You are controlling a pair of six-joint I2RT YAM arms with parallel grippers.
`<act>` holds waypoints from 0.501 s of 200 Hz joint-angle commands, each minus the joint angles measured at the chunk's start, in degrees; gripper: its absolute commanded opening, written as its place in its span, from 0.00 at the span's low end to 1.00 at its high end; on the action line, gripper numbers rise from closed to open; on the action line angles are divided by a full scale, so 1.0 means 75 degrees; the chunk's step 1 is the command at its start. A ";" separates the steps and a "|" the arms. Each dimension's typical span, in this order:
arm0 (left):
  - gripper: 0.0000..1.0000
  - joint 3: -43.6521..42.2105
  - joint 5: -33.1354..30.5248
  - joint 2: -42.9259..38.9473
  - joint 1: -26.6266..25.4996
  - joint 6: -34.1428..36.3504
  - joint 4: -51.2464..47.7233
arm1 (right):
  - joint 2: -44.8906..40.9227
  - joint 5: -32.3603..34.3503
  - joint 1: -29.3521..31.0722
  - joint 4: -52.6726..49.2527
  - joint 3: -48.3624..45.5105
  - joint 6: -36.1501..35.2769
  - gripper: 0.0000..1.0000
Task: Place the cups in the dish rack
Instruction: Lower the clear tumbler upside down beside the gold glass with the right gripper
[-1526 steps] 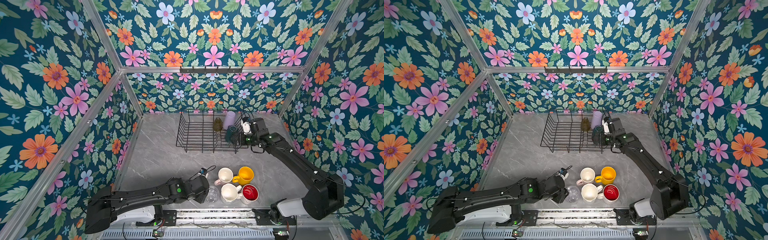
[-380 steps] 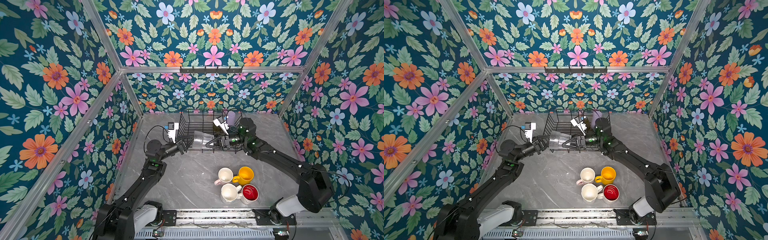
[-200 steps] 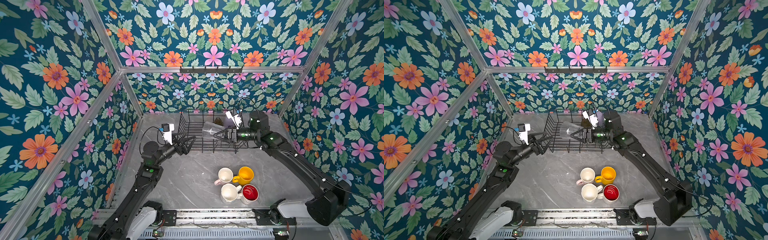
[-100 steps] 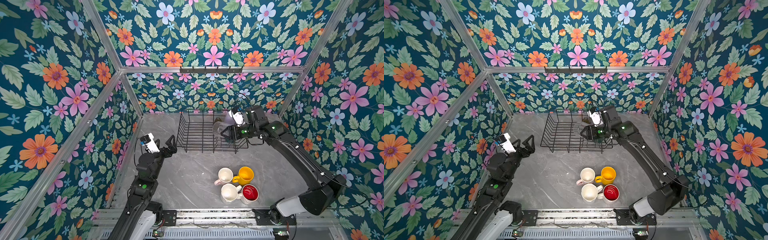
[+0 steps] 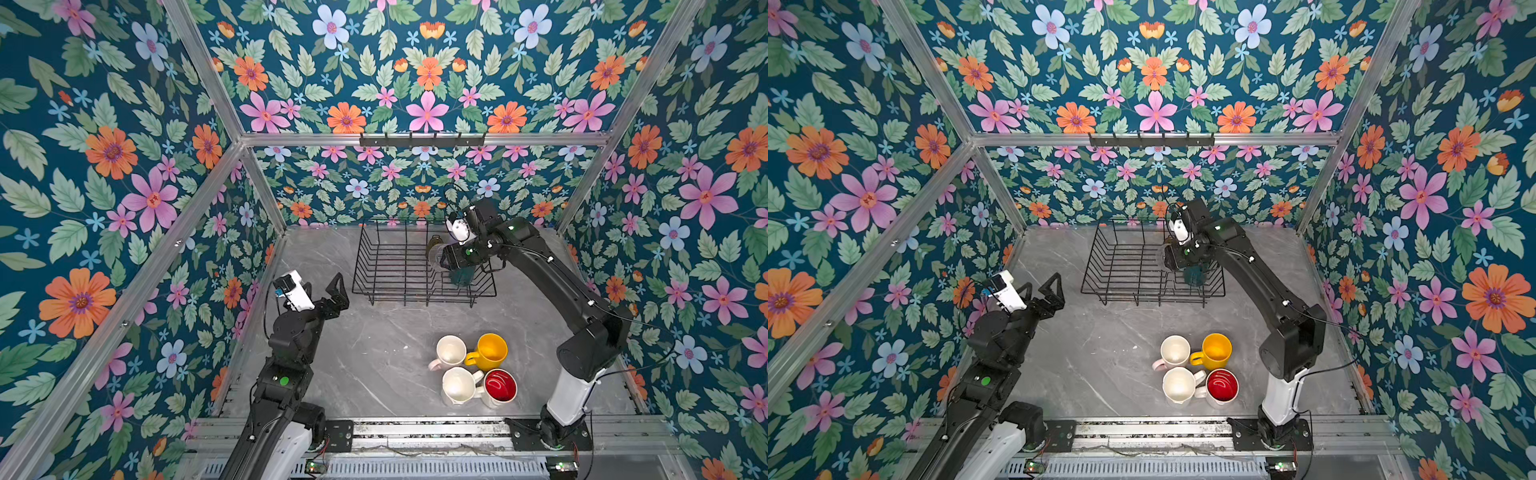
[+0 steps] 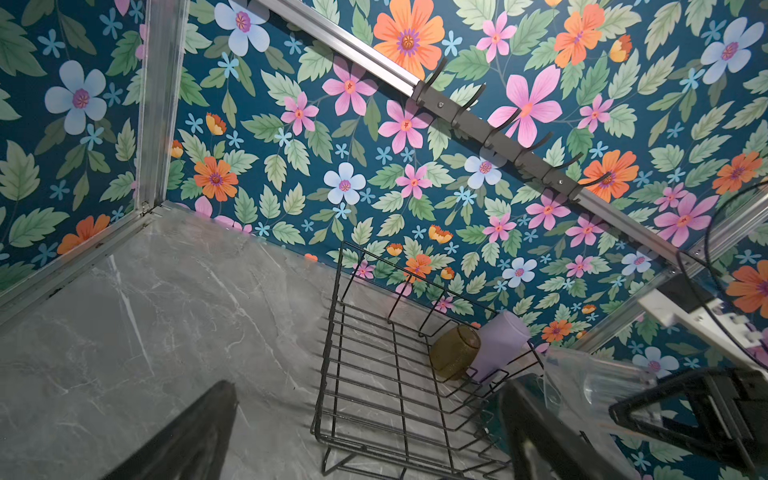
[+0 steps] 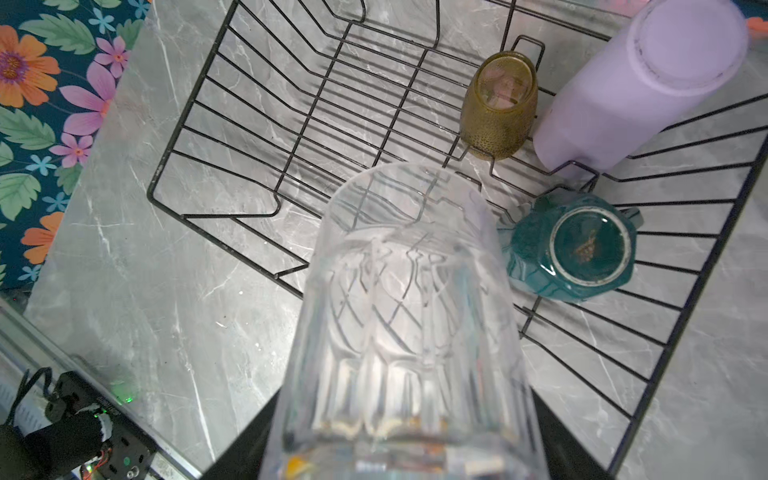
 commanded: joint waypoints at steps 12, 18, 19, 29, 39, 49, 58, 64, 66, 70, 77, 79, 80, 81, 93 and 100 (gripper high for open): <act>1.00 0.0058 -0.0040 0.0006 -0.0002 0.0177 -0.0018 | 0.0597 0.0476 0.0006 -0.0536 0.0666 -0.0251 0.00; 1.00 0.0070 -0.0031 0.0000 -0.0002 0.0172 -0.0028 | 0.0738 0.0518 0.0014 -0.0639 0.0812 -0.0283 0.00; 1.00 0.0070 -0.0030 -0.0001 -0.0002 0.0172 -0.0029 | 0.0761 0.0519 0.0009 -0.0654 0.0845 -0.0286 0.00; 1.00 0.0070 -0.0006 -0.0007 -0.0002 0.0190 -0.0019 | 0.0953 0.0584 0.0013 -0.0742 0.1052 -0.0334 0.00; 1.00 0.0069 -0.0029 0.0003 0.0004 0.0217 -0.0025 | 0.1129 0.0653 0.0008 -0.0810 0.1219 -0.0360 0.00; 1.00 0.0089 -0.0075 -0.0008 -0.0002 0.0208 -0.0064 | 0.1334 0.0706 0.0016 -0.0900 0.1416 -0.0393 0.00; 1.00 0.0105 -0.0050 -0.0015 -0.0002 0.0196 -0.0089 | 0.1495 0.0742 0.0006 -0.0996 0.1602 -0.0418 0.00; 1.00 0.0094 -0.0029 -0.0043 0.0003 0.0194 -0.0089 | 0.1602 0.0768 0.0014 -0.1020 0.1698 -0.0441 0.00; 1.00 0.0093 -0.0021 -0.0048 0.0002 0.0195 -0.0077 | 0.1628 0.0773 0.0006 -0.1020 0.1733 -0.0442 0.00; 1.00 0.0083 -0.0027 -0.0055 -0.0001 0.0201 -0.0077 | 0.1695 0.0778 0.0018 -0.1036 0.1785 -0.0454 0.00; 1.00 0.0070 -0.0045 -0.0061 -0.0002 0.0204 -0.0077 | 0.1812 0.0780 0.0004 -0.1070 0.1889 -0.0486 0.00; 1.00 0.0070 -0.0045 -0.0061 -0.0002 0.0207 -0.0083 | 0.1850 0.0779 0.0010 -0.1083 0.1930 -0.0489 0.00; 1.00 0.0070 -0.0049 -0.0061 -0.0002 0.0207 -0.0086 | 0.1868 0.0779 0.0013 -0.1087 0.1948 -0.0489 0.00; 1.00 0.0070 -0.0057 -0.0055 -0.0002 0.0207 -0.0088 | 0.1883 0.0778 0.0008 -0.1083 0.1964 -0.0495 0.00; 1.00 0.0081 -0.0076 -0.0061 -0.0002 0.0186 -0.0145 | 0.2137 0.0855 0.0005 -0.1230 0.2245 -0.0518 0.00; 1.00 0.0083 -0.0040 -0.0070 0.0000 0.0184 -0.0144 | 0.2300 0.0942 0.0014 -0.1335 0.2430 -0.0545 0.00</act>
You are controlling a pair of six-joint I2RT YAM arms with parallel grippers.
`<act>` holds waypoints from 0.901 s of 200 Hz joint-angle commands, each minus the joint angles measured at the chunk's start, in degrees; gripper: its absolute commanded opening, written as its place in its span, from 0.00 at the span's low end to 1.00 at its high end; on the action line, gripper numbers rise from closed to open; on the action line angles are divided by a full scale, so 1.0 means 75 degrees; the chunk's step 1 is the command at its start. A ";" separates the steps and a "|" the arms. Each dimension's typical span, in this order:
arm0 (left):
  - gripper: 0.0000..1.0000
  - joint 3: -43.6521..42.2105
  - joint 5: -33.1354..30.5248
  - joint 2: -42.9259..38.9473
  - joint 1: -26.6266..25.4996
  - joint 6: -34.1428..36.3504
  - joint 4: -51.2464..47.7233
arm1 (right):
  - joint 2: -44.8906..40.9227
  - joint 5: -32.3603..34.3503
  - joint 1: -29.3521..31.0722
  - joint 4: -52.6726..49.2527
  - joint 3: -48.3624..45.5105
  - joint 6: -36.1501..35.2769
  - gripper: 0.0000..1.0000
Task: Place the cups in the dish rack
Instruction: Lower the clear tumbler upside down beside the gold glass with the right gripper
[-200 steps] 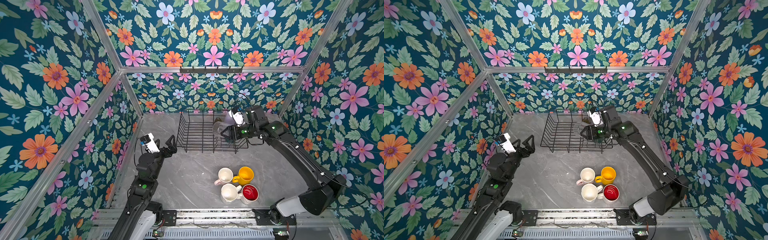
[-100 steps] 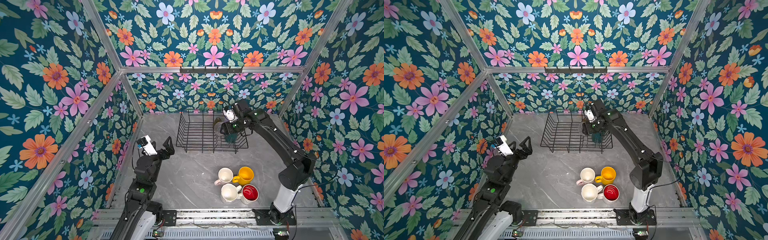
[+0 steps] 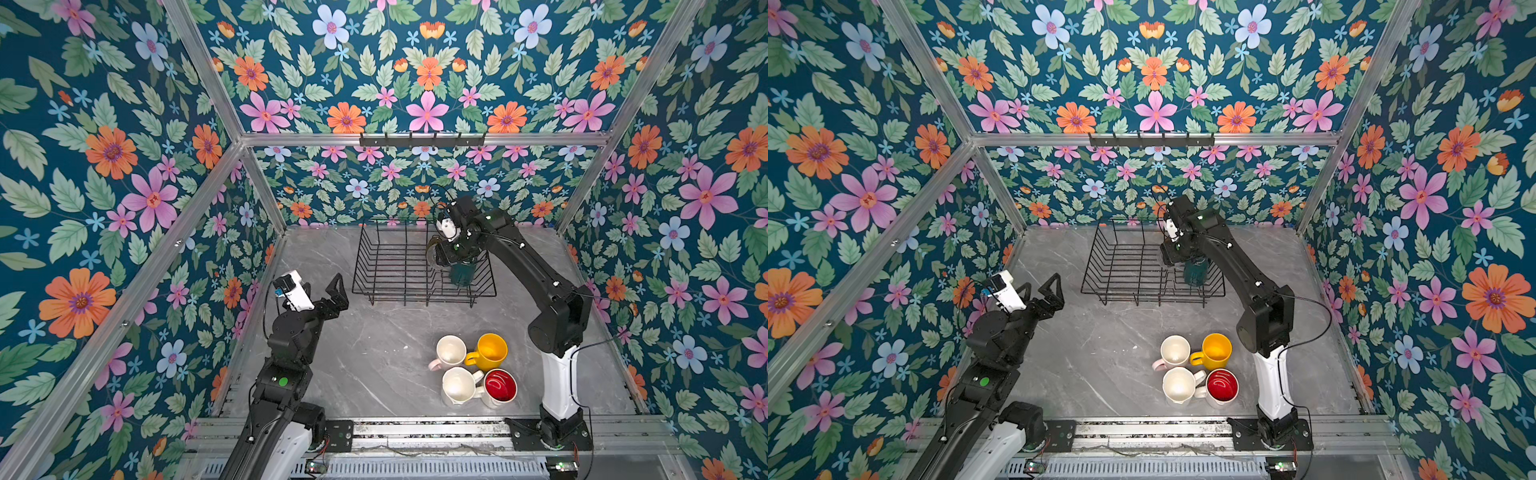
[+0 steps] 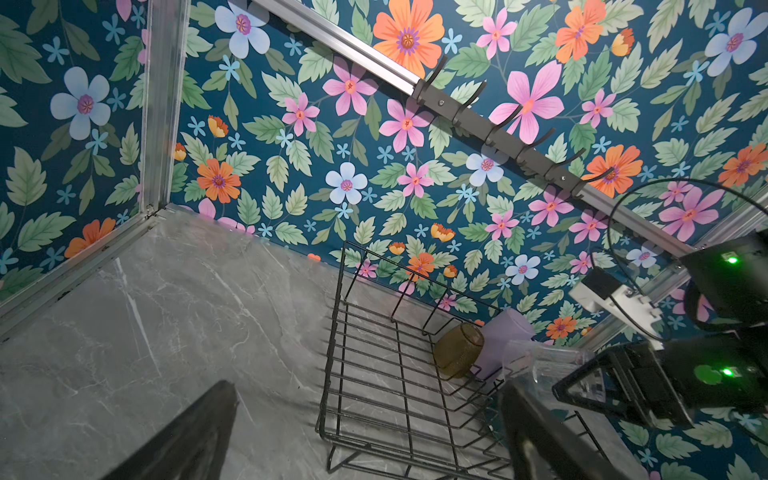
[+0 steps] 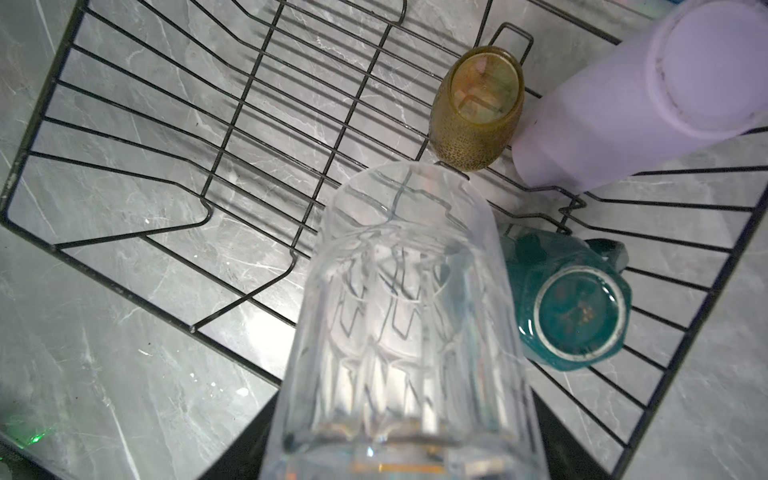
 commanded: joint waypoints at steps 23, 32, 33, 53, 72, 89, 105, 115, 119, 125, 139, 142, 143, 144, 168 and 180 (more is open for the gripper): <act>1.00 0.0031 -0.0053 -0.0052 -0.0001 0.0079 -0.0085 | 0.0736 0.0421 0.0013 -0.0527 0.0831 -0.0193 0.00; 1.00 0.0055 -0.0064 -0.0064 0.0001 0.0079 -0.0126 | 0.0835 0.0479 0.0001 -0.0560 0.0936 -0.0191 0.00; 1.00 0.0055 -0.0063 -0.0064 0.0000 0.0079 -0.0133 | 0.0844 0.0490 0.0007 -0.0561 0.0944 -0.0192 0.00; 1.00 0.0009 -0.0081 -0.0110 -0.0002 0.0102 -0.0120 | 0.1046 0.0585 0.0004 -0.0539 0.1068 -0.0259 0.00; 1.00 0.0009 -0.0123 -0.0111 0.0001 0.0057 -0.0162 | 0.1377 0.0585 0.0008 -0.0808 0.1491 -0.0286 0.00; 1.00 -0.0038 -0.0072 -0.0120 0.0000 0.0055 -0.0125 | 0.1616 0.0641 0.0008 -0.0885 0.1700 -0.0326 0.00; 1.00 -0.0015 -0.0087 -0.0117 -0.0002 0.0021 -0.0160 | 0.1836 0.0535 0.0007 -0.0968 0.1907 -0.0367 0.00; 1.00 -0.0015 -0.0075 -0.0131 -0.0002 0.0026 -0.0157 | 0.1970 0.0505 0.0005 -0.1031 0.2037 -0.0368 0.00; 1.00 -0.0021 -0.0066 -0.0134 -0.0002 0.0038 -0.0149 | 0.2014 0.0512 0.0009 -0.1043 0.2052 -0.0369 0.00; 1.00 -0.0027 -0.0073 -0.0134 0.0006 0.0051 -0.0151 | 0.2064 0.0523 0.0009 -0.1026 0.2065 -0.0379 0.00; 1.00 -0.0004 -0.0105 -0.0120 0.0003 0.0056 -0.0171 | 0.2187 0.0530 0.0006 -0.1063 0.2154 -0.0380 0.00; 1.00 0.0011 -0.0093 -0.0109 0.0005 0.0042 -0.0177 | 0.2219 0.0525 0.0002 -0.1081 0.2188 -0.0380 0.00; 1.00 0.0010 -0.0095 -0.0110 0.0001 0.0043 -0.0176 | 0.2227 0.0513 0.0001 -0.1080 0.2197 -0.0380 0.00; 1.00 0.0009 -0.0096 -0.0111 0.0006 0.0044 -0.0175 | 0.2232 0.0512 0.0007 -0.1079 0.2202 -0.0380 0.00; 1.00 -0.0026 -0.0054 -0.0101 0.0000 0.0025 -0.0137 | 0.2404 0.0489 0.0012 -0.1042 0.2240 -0.0392 0.00; 1.00 -0.0022 -0.0072 -0.0076 -0.0002 -0.0008 -0.0148 | 0.2486 0.0478 0.0007 -0.1060 0.2304 -0.0403 0.00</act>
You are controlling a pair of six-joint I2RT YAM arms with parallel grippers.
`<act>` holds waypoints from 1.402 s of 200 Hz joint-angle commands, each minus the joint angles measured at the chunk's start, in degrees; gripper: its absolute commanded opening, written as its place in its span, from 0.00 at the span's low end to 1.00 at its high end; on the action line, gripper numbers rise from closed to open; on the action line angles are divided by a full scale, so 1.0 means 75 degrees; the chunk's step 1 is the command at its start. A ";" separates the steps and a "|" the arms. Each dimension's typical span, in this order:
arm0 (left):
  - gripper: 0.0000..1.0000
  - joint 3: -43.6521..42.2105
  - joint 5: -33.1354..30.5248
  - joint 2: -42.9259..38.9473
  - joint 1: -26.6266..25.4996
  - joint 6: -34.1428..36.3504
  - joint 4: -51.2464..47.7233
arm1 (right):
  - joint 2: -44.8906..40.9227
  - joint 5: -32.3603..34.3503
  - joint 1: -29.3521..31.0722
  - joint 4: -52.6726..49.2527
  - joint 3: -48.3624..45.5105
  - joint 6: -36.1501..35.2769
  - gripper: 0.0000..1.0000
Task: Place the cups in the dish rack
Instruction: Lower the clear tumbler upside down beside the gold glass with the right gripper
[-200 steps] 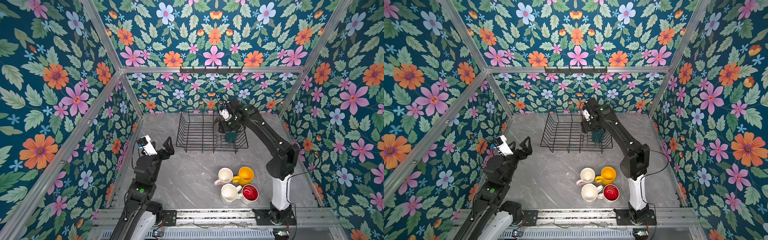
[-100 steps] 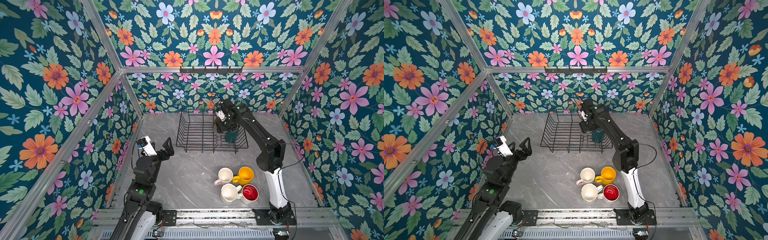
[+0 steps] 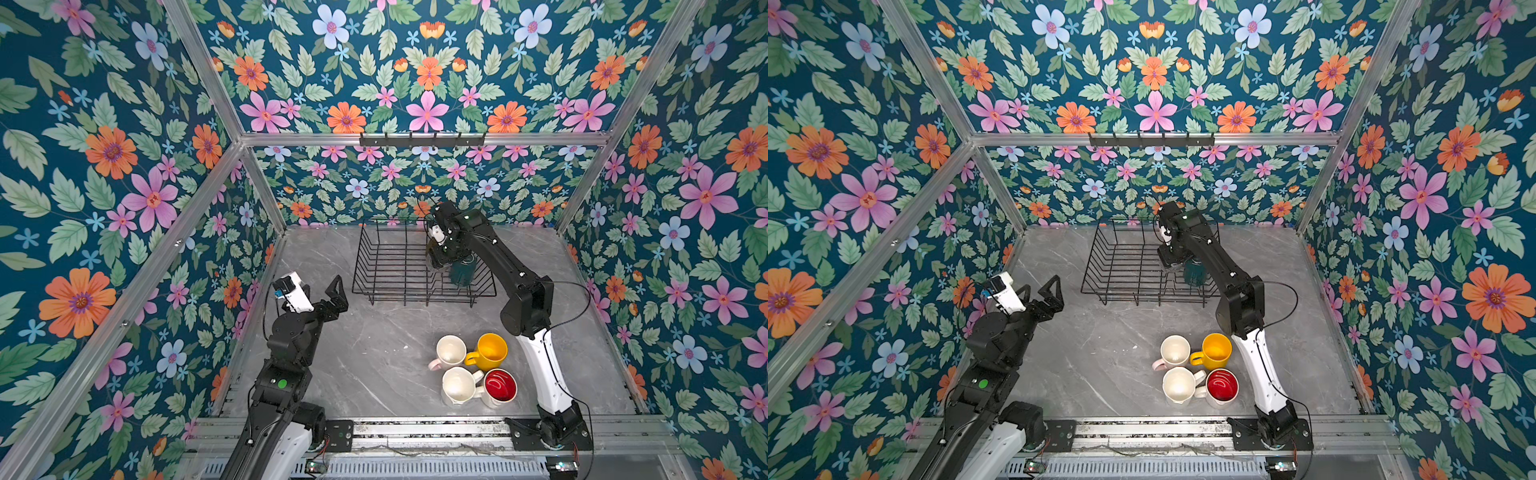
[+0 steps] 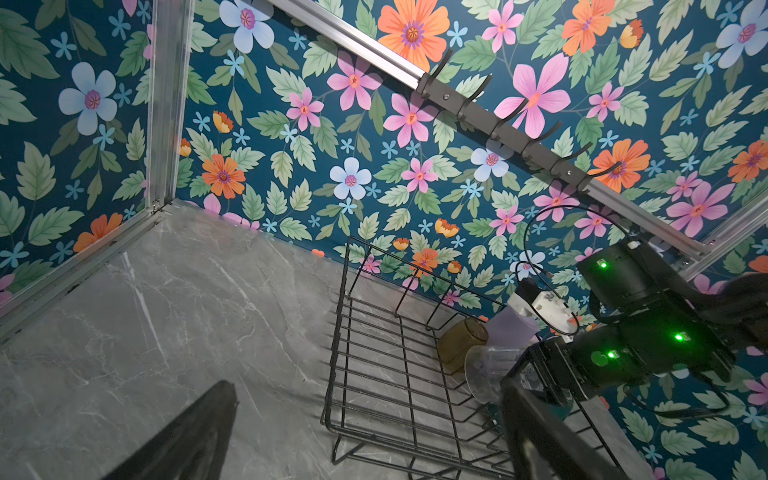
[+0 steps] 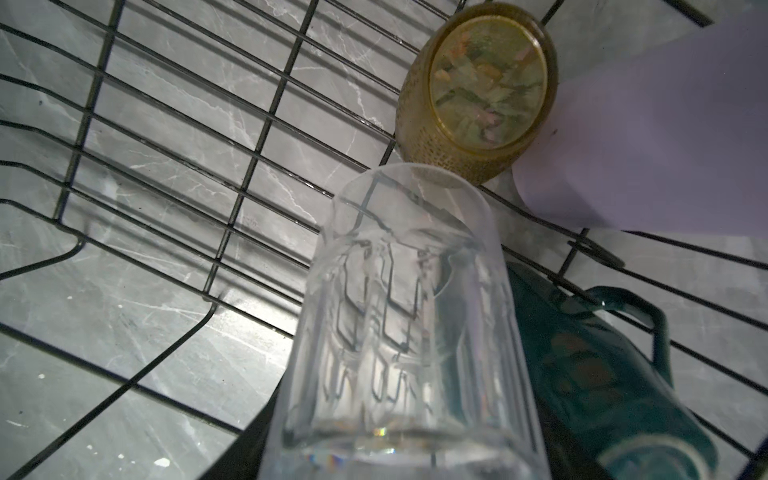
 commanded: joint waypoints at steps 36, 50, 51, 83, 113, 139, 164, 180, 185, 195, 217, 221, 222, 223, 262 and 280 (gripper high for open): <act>1.00 -0.0003 0.0029 0.0077 0.0000 -0.0073 0.0093 | 0.0317 -0.0272 0.0016 -0.0289 0.0211 -0.0150 0.11; 1.00 0.0026 0.0053 0.0080 0.0000 -0.0078 0.0075 | 0.0355 -0.0300 0.0016 -0.0277 0.0201 -0.0150 0.25; 1.00 0.0026 0.0051 0.0084 -0.0001 -0.0085 0.0074 | 0.0360 -0.0302 0.0016 -0.0271 0.0200 -0.0156 0.26; 1.00 0.0038 0.0015 0.0079 -0.0002 -0.0086 0.0057 | 0.0431 -0.0360 0.0023 -0.0288 0.0270 -0.0191 0.56; 1.00 0.0042 0.0029 0.0090 -0.0002 -0.0088 0.0040 | 0.0354 -0.0386 0.0024 -0.0218 0.0127 -0.0198 0.68; 1.00 0.0029 0.0068 0.0084 0.0004 -0.0104 0.0072 | 0.0284 -0.0379 0.0021 -0.0162 0.0065 -0.0223 0.71; 1.00 0.0061 0.0076 0.0099 0.0000 -0.0126 0.0056 | 0.0299 -0.0471 0.0024 -0.0176 0.0105 -0.0235 0.75; 1.00 0.0039 0.0088 0.0099 -0.0002 -0.0119 0.0088 | 0.0261 -0.0433 0.0022 -0.0145 0.0040 -0.0232 0.76; 1.00 0.0038 0.0075 0.0106 0.0007 -0.0115 0.0086 | 0.0249 -0.0422 0.0020 -0.0137 0.0024 -0.0232 0.79; 1.00 0.0049 0.0050 0.0117 -0.0001 -0.0123 0.0062 | 0.0248 -0.0457 0.0016 -0.0136 0.0012 -0.0232 0.79; 1.00 0.0039 0.0085 0.0111 -0.0001 -0.0119 0.0096 | 0.0238 -0.0459 0.0018 -0.0113 -0.0001 -0.0244 0.79; 1.00 0.0038 0.0085 0.0123 0.0004 -0.0114 0.0097 | 0.0226 -0.0465 0.0027 -0.0102 -0.0002 -0.0235 0.80; 1.00 0.0038 0.0091 0.0123 0.0001 -0.0114 0.0097 | 0.0225 -0.0461 0.0027 -0.0108 -0.0001 -0.0234 0.80; 1.00 0.0038 0.0094 0.0123 0.0000 -0.0114 0.0097 | 0.0225 -0.0471 0.0021 -0.0104 -0.0006 -0.0233 0.80; 1.00 0.0044 0.0092 0.0146 0.0000 -0.0105 0.0121 | 0.0144 -0.0399 0.0023 -0.0048 -0.0069 -0.0244 0.81; 1.00 0.0084 0.0084 0.0164 -0.0001 -0.0123 0.0089 | 0.0099 -0.0325 0.0022 -0.0005 -0.0037 -0.0233 0.81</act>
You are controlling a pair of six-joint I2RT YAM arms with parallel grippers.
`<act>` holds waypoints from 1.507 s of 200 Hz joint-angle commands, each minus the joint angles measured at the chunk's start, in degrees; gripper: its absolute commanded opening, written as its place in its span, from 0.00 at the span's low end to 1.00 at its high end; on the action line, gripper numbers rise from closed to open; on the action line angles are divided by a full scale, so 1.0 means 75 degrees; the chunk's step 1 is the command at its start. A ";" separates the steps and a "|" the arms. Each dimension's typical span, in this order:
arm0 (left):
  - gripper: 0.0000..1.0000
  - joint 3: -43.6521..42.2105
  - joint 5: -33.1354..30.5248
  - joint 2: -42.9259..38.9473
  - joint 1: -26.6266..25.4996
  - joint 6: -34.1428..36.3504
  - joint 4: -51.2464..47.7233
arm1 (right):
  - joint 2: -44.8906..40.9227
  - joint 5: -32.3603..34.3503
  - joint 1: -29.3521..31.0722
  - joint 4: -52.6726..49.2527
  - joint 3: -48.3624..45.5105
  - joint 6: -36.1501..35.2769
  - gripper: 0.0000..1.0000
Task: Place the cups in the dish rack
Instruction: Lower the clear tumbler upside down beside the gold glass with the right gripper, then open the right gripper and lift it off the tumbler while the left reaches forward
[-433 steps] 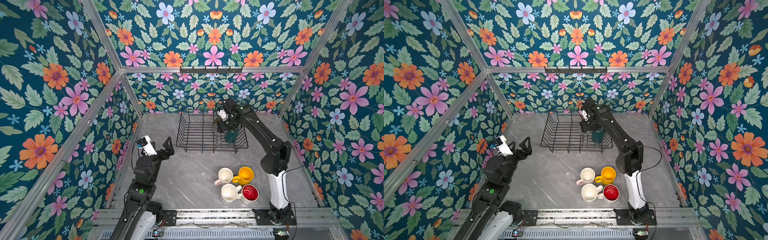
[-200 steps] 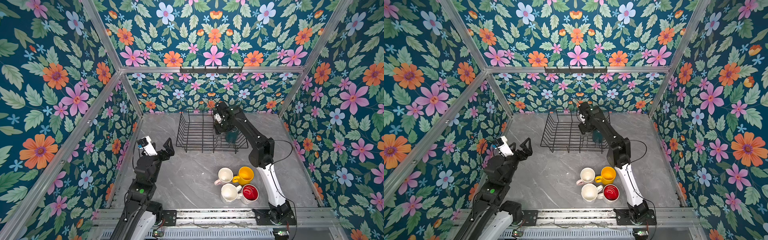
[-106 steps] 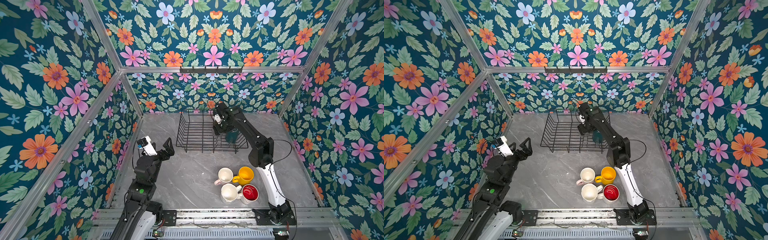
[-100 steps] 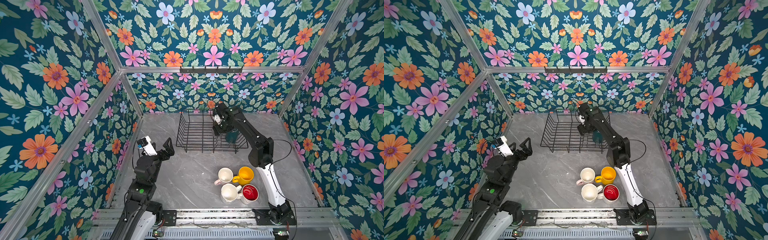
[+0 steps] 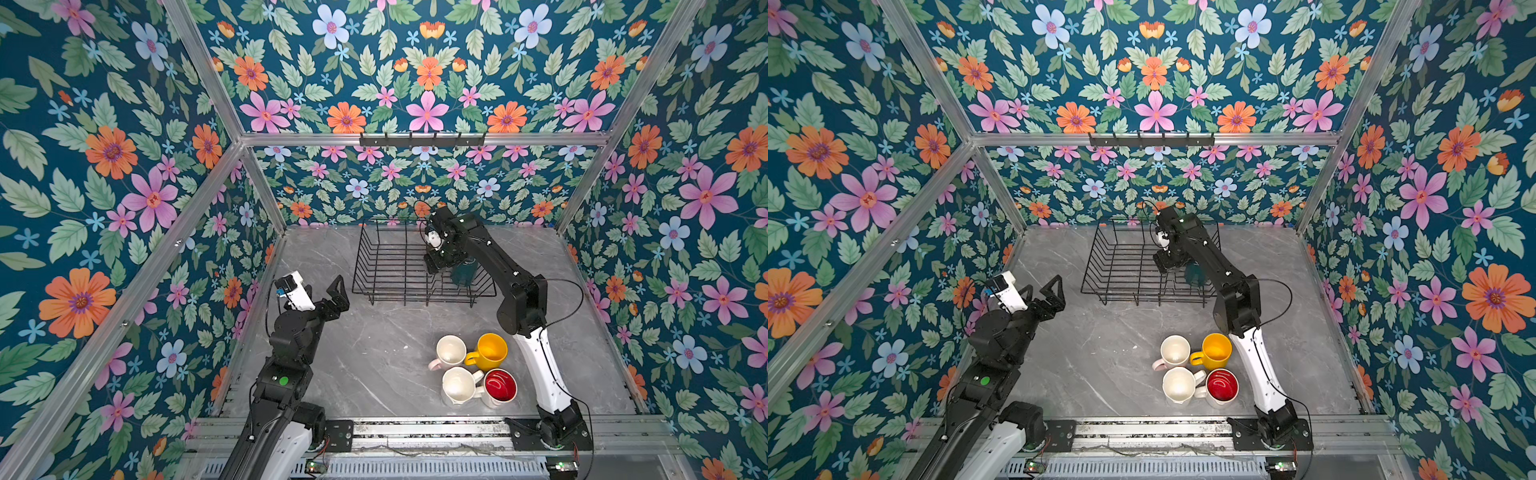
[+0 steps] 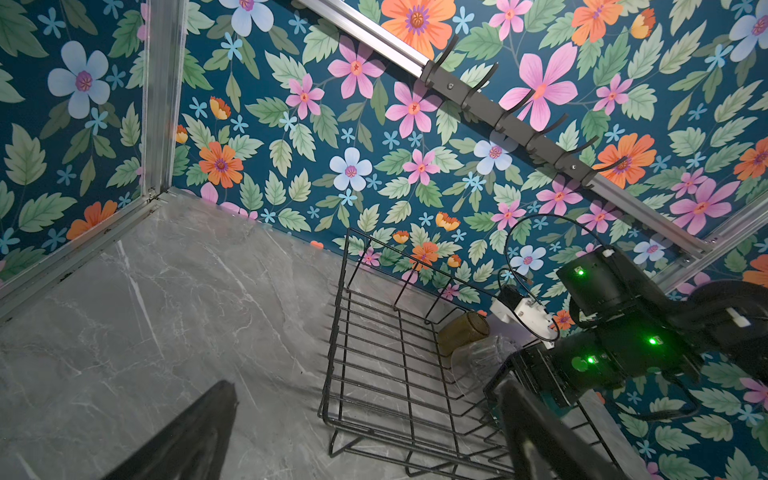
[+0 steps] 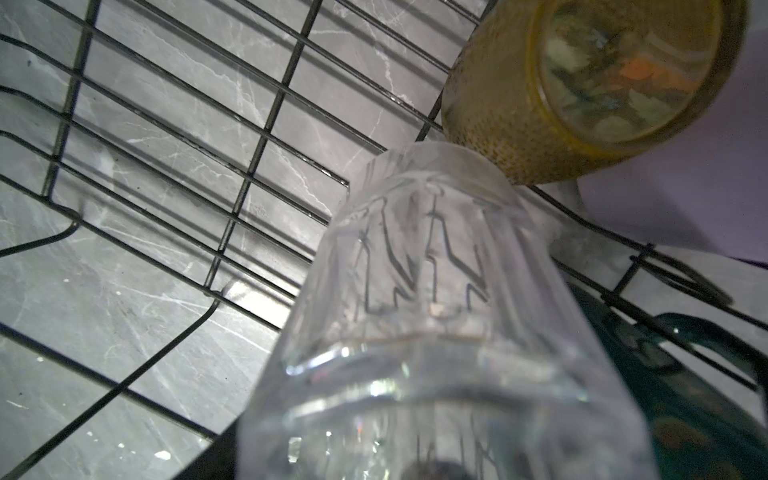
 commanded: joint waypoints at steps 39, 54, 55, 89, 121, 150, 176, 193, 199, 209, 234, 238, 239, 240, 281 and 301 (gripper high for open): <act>1.00 0.0077 0.0011 0.0017 -0.0002 0.0041 0.0082 | -0.0182 0.0230 0.0004 0.0148 -0.0005 0.0039 0.78; 1.00 0.0080 0.0024 -0.0016 -0.0001 0.0054 0.0075 | -0.0167 0.0313 0.0009 0.0128 0.0028 0.0019 0.75; 1.00 0.0073 0.0022 -0.0020 -0.0001 0.0055 0.0074 | -0.0167 0.0321 0.0012 0.0135 0.0031 0.0017 0.74; 1.00 0.0061 -0.0032 -0.0046 -0.0001 0.0067 0.0066 | -0.0108 0.0378 0.0005 0.0084 0.0128 -0.0031 0.61; 1.00 0.0067 -0.0037 -0.0005 0.0004 0.0061 0.0078 | -0.0108 0.0395 0.0005 0.0115 0.0129 -0.0067 0.51; 1.00 0.0067 -0.0013 0.0006 -0.0002 0.0055 0.0088 | -0.0129 0.0390 0.0008 0.0118 0.0148 -0.0078 0.49; 1.00 0.0055 -0.0008 0.0003 -0.0001 0.0031 0.0088 | -0.0143 0.0434 0.0005 0.0078 0.0129 -0.0063 0.67; 1.00 0.0044 -0.0015 0.0011 0.0004 0.0041 0.0099 | -0.0189 0.0446 0.0008 0.0092 0.0106 -0.0043 0.72; 1.00 0.0044 -0.0013 0.0022 -0.0002 0.0043 0.0097 | -0.0222 0.0457 0.0012 0.0118 0.0083 -0.0033 0.72; 1.00 0.0053 -0.0014 0.0013 0.0004 0.0044 0.0105 | -0.0292 0.0436 0.0012 0.0162 0.0055 -0.0019 0.73; 1.00 0.0055 -0.0026 0.0024 -0.0002 0.0043 0.0114 | -0.0581 0.0150 0.0005 0.0323 0.0064 0.0043 0.73; 1.00 0.0055 -0.0016 0.0024 -0.0002 0.0039 0.0101 | -0.0638 0.0071 0.0013 0.0364 0.0057 0.0060 0.73; 1.00 0.0055 -0.0021 0.0024 -0.0002 0.0041 0.0105 | -0.0660 0.0047 0.0008 0.0376 0.0052 0.0067 0.73; 1.00 0.0055 -0.0024 0.0024 -0.0002 0.0042 0.0101 | -0.0683 0.0030 0.0006 0.0388 0.0049 0.0077 0.73; 1.00 0.0067 -0.0083 -0.0046 0.0004 0.0050 0.0025 | -0.1951 -0.0849 0.0022 0.1529 -0.1109 0.0379 0.74; 1.00 0.0067 -0.0108 -0.0062 0.0007 0.0040 -0.0041 | -0.3016 -0.1111 0.0016 0.2679 -0.2569 0.0670 0.74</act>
